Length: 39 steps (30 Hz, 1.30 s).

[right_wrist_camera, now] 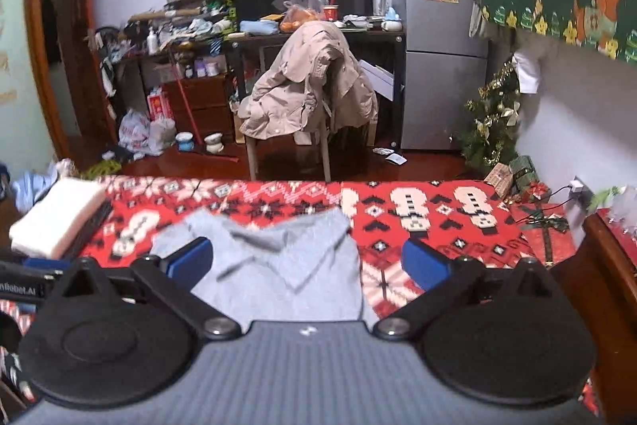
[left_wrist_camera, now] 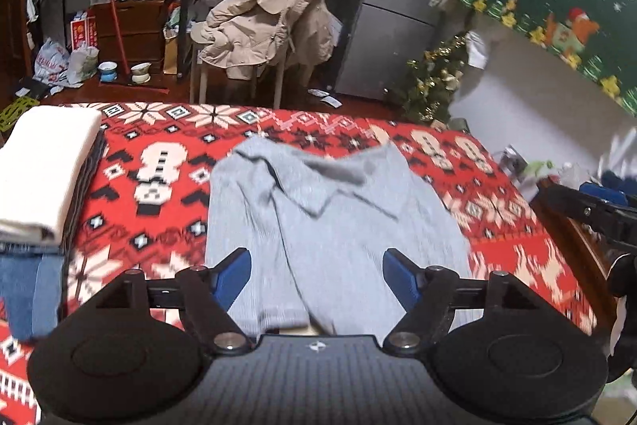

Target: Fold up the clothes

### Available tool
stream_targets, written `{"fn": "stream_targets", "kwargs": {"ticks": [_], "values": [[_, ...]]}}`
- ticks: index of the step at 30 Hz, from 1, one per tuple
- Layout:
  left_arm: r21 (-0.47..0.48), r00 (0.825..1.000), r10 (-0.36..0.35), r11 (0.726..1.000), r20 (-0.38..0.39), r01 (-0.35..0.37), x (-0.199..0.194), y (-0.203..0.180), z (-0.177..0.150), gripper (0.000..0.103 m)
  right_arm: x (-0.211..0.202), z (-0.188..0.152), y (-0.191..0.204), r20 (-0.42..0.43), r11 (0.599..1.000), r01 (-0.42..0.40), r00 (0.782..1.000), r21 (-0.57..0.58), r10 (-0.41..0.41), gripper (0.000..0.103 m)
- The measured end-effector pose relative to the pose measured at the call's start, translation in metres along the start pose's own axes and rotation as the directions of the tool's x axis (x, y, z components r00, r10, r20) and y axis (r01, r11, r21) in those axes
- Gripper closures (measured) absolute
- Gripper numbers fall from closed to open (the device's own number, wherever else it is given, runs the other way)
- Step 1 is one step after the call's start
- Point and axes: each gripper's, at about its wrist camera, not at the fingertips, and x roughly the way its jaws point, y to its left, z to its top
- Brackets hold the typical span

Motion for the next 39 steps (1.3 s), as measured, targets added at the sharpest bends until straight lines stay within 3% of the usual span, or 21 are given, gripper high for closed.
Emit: {"fn": "stream_targets", "kwargs": {"ticks": [4,7,12,13,14,17,21,29,32,34,37,39], "values": [[0.097,1.0,0.006,0.995,-0.017,-0.005,-0.008,-0.012,-0.029,0.03,-0.026,-0.034,0.009,-0.036,0.999,0.012,0.999,-0.035,-0.013,0.001],[0.152,0.999,0.003,0.988,-0.042,0.003,-0.008,-0.022,-0.049,0.03,-0.035,-0.055,0.01,-0.097,1.0,0.001,0.995,0.003,-0.001,0.001],[0.124,0.996,-0.038,0.991,-0.086,0.048,-0.002,-0.022,-0.079,0.045,-0.039,-0.099,0.01,-0.19,1.0,0.01,0.982,-0.003,-0.01,0.003],[0.113,0.995,-0.041,0.992,-0.095,0.052,0.0,-0.021,-0.082,0.049,-0.038,-0.108,0.01,-0.214,1.0,0.012,0.977,-0.005,-0.012,0.006],[0.103,0.994,-0.043,0.993,-0.102,0.053,0.002,-0.019,-0.086,0.054,-0.035,-0.116,0.008,-0.241,1.0,0.011,0.97,0.002,-0.01,0.015],[0.073,0.994,-0.038,0.996,-0.105,0.046,0.008,-0.014,-0.091,0.06,-0.021,-0.132,-0.01,-0.324,0.992,-0.013,0.944,0.129,0.055,0.036],[0.012,0.994,-0.044,0.999,-0.101,0.045,0.01,-0.006,-0.096,0.065,-0.001,-0.147,-0.031,-0.374,0.967,0.016,0.924,0.254,0.083,0.067],[-0.175,0.991,-0.066,0.983,-0.118,0.045,0.017,0.029,-0.094,0.065,0.022,-0.163,-0.042,-0.449,0.947,0.044,0.887,0.317,0.109,0.079],[-0.221,0.99,-0.072,0.974,-0.121,0.043,0.019,0.037,-0.095,0.065,0.024,-0.164,-0.042,-0.458,0.949,0.055,0.883,0.31,0.099,0.081],[-0.239,0.989,-0.074,0.97,-0.127,0.042,0.02,0.041,-0.097,0.065,0.024,-0.164,-0.04,-0.466,0.952,0.064,0.881,0.299,0.087,0.097],[-0.246,0.989,-0.076,0.968,-0.13,0.042,0.02,0.043,-0.097,0.065,0.023,-0.162,-0.041,-0.465,0.951,0.08,0.883,0.299,0.072,0.092],[-0.246,0.989,-0.077,0.968,-0.129,0.043,0.019,0.042,-0.097,0.065,0.023,-0.162,-0.04,-0.467,0.954,0.081,0.881,0.29,0.068,0.079]]}}
